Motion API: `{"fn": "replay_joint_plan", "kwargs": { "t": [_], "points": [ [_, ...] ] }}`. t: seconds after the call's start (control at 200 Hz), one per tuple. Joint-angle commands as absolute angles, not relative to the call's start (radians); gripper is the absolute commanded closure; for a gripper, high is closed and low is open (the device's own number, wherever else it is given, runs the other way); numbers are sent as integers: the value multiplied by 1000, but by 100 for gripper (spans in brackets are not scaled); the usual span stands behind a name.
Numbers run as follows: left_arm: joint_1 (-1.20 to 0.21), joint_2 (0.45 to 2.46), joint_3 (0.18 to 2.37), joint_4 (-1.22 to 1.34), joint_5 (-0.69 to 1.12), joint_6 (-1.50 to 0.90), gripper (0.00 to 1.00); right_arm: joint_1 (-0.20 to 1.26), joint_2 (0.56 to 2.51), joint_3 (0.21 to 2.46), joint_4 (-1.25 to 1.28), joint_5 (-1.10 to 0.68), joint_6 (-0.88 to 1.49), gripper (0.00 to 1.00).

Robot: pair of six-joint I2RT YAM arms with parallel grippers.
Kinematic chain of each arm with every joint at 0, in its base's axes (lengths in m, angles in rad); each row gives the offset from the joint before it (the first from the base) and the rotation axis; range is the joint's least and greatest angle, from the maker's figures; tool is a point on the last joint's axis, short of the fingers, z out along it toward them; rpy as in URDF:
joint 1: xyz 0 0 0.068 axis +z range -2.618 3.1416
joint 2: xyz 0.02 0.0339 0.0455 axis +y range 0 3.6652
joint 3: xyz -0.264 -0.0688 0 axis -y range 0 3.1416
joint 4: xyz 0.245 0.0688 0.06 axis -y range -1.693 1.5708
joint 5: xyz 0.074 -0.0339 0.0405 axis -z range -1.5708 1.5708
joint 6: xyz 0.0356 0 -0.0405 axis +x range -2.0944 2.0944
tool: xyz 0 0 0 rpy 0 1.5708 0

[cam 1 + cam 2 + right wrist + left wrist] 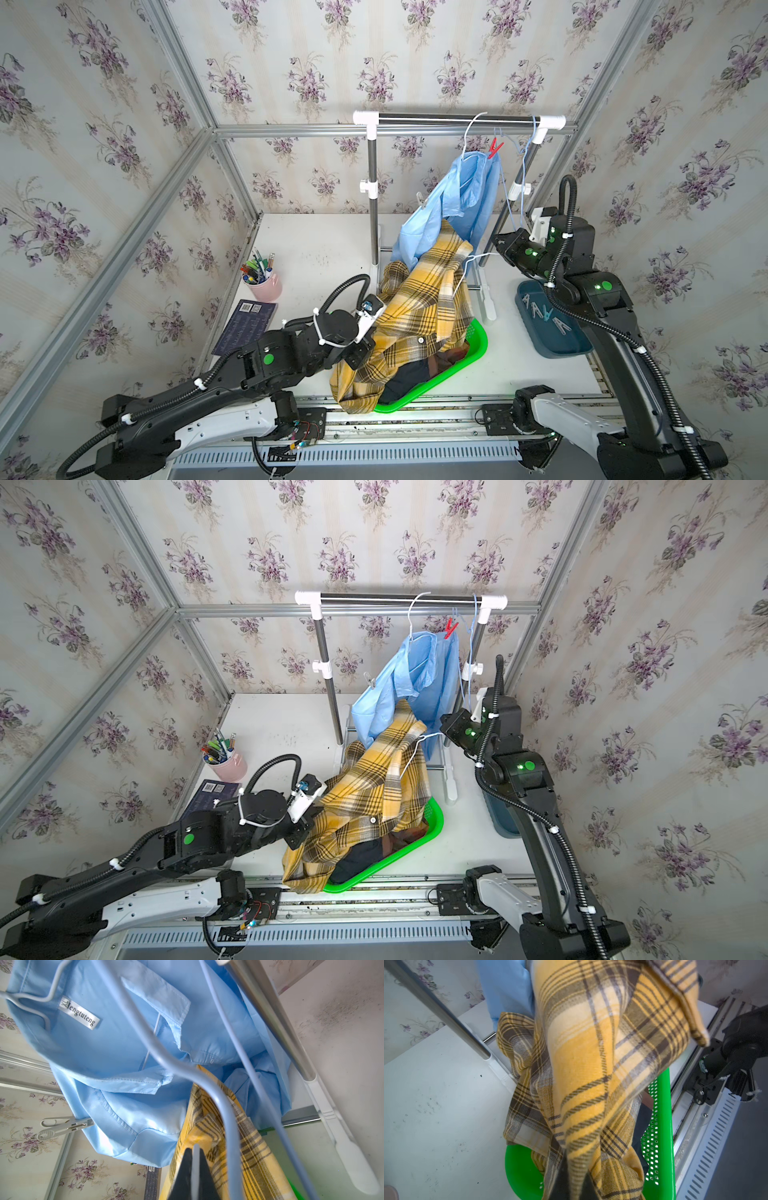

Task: Remove the clothespins securing long-sleeve shirts to the hanger
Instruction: Remove the long-sleeve shirt from the hanger.

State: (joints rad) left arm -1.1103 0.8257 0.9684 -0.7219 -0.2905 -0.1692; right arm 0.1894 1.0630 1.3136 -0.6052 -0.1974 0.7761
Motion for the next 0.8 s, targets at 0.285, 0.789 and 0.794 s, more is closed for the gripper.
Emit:
{"fn": "replay_joint_plan", "kwargs": {
  "t": [0.285,0.789,0.794],
  "points": [
    [-895,825,892,-768,-340,-255,100,56,1040,1375,-584,-278,737,100],
    [-902,1293,1105,-440,-159,-230,100,41,843,1119,-538,-569,906,100],
    [-902,1299,1106,-436,-157,-232,100,42,842,1118,-539,-570,907,100]
  ]
}}
